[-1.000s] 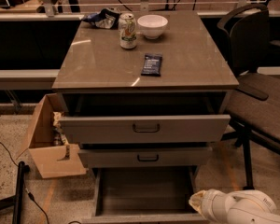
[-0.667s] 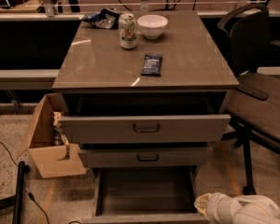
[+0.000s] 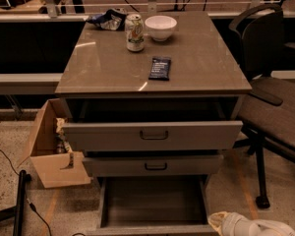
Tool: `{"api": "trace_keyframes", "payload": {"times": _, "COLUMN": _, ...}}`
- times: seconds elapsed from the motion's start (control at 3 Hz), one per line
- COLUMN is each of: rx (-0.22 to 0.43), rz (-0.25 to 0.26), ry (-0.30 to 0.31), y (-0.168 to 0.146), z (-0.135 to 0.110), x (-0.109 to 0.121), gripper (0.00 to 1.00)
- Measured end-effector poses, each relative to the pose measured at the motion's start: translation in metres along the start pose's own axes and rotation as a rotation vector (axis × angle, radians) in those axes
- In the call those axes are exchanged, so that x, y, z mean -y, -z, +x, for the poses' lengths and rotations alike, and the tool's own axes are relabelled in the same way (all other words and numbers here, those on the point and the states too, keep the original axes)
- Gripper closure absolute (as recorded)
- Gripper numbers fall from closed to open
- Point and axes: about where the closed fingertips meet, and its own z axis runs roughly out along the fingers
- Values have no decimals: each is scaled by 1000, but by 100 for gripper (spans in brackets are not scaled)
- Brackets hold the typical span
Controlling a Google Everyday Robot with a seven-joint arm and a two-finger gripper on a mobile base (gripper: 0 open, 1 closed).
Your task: Close bottom drawer
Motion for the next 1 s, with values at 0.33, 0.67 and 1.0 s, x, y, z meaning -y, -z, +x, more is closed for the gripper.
{"api": "trace_keyframes", "payload": {"times": 0.33, "rx": 44, "rz": -24, "ry": -72, "y": -36, "z": 21, "x": -23, "gripper": 100}}
{"api": "trace_keyframes", "payload": {"times": 0.67, "rx": 79, "rz": -66, "ry": -142, "y": -78, "z": 40, "x": -56, "gripper": 100}}
{"api": "trace_keyframes", "payload": {"times": 1.0, "rx": 81, "rz": -102, "ry": -199, "y": -111, "z": 64, "x": -85, "gripper": 100}}
